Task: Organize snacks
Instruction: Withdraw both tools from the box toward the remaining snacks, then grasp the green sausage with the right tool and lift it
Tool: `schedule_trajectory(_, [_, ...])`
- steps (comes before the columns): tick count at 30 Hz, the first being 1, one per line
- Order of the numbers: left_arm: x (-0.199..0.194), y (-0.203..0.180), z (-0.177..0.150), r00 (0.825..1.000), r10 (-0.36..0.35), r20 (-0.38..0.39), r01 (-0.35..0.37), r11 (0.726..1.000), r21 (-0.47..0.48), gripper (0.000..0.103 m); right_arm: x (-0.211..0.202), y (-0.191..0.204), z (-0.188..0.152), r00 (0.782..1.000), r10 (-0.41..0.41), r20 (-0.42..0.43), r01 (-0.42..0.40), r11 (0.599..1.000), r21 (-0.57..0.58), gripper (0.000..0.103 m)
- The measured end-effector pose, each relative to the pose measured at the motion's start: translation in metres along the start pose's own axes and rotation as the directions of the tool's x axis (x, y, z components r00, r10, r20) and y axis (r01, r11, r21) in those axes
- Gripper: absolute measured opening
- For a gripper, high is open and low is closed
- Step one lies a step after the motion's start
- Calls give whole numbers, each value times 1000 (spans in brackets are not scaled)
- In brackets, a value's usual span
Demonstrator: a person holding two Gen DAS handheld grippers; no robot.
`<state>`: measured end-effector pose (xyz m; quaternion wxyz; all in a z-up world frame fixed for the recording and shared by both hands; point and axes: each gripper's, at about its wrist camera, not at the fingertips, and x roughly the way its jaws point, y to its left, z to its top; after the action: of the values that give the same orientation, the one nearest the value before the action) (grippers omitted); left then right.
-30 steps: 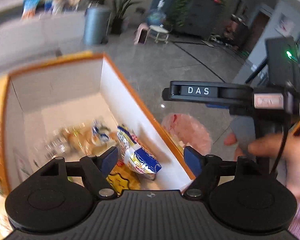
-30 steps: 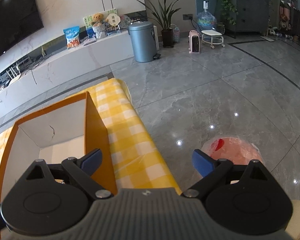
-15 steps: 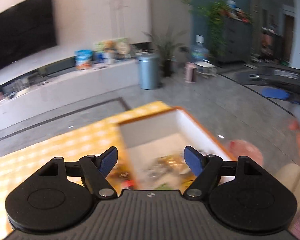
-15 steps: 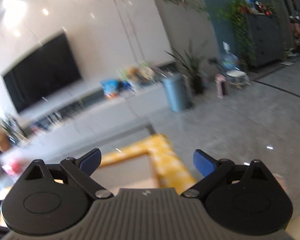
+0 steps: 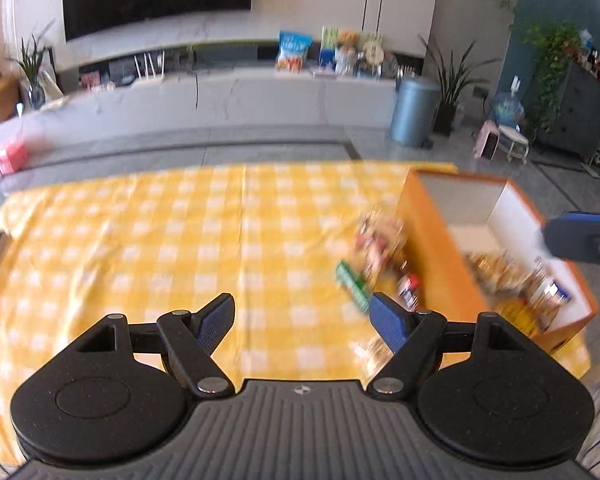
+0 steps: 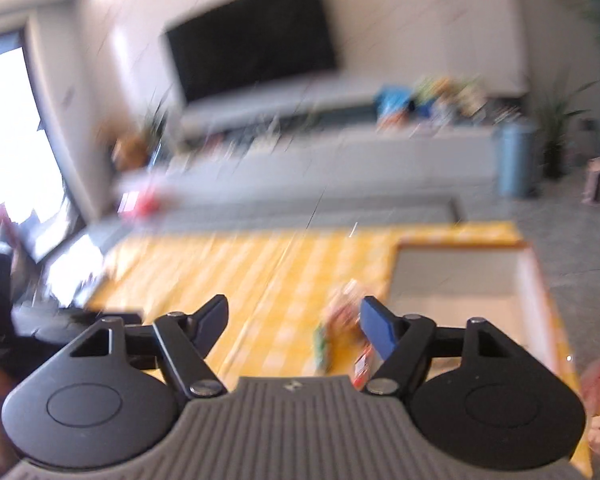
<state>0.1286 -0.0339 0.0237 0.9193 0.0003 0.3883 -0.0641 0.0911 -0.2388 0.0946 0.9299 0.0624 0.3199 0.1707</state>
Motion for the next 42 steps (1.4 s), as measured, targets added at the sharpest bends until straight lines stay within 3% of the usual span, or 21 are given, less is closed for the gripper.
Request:
schedule_trajectory(2, [15,13,-11,999,-21,-26,21,999,35,90,38,13,1,992,21,-125,-28,998,-51,57])
schedule_trajectory(4, [30,21,-20,998,-19,-54,21,999,49,90,81,21,1,971,7,-240,-25,997,-74,55])
schedule_trajectory(9, [49,41,-38,996,-39,-82,41,999,23,90,185,21,-11,889,-113,-443,48,987,-156,39])
schedule_trajectory(11, [57,49,-39,994,-39,-99,38,999,-8,90,219,15,-18,859,-137,-493,77,987,-141,24])
schedule_trajectory(14, [67,59,-40,989,-15,-147,8,999,-50,90,250,5,-22,847,-124,-516,111,992,-55,24])
schedule_trajectory(18, [66,69,-45,988,-34,-152,21,996,-85,90,271,0,-15,844,-253,-474,236,967,-97,26])
schedule_trajectory(19, [66,69,-45,987,-44,-152,30,995,-91,90,275,-2,-13,836,-277,-474,258,960,-108,31])
schedule_trajectory(20, [67,70,-46,987,-55,-153,40,995,-94,90,280,-5,-13,827,-289,-483,269,957,-113,38])
schedule_trajectory(24, [65,69,-45,986,-74,-147,61,994,-90,90,300,-11,-17,797,-279,-536,258,959,-116,38])
schedule_trajectory(26, [63,67,-45,987,-77,-142,67,995,-77,90,308,-13,-21,792,-266,-550,252,962,-103,38])
schedule_trajectory(27, [62,65,-46,988,-75,-139,66,995,-69,90,307,-12,-22,802,-266,-535,251,963,-102,37])
schedule_trajectory(29, [60,63,-45,989,-71,-133,62,996,-66,90,306,-10,-22,813,-264,-519,238,964,-119,21])
schedule_trajectory(33, [57,55,-44,988,-68,-136,65,998,-21,90,296,-5,-24,829,-265,-493,223,964,-143,20])
schedule_trajectory(39, [50,45,-38,991,-54,-125,63,996,70,90,234,-9,-1,919,-172,-355,179,984,-12,20])
schedule_trajectory(42, [51,37,-35,988,-88,-123,102,988,112,90,194,-10,8,947,-166,-276,174,985,7,20])
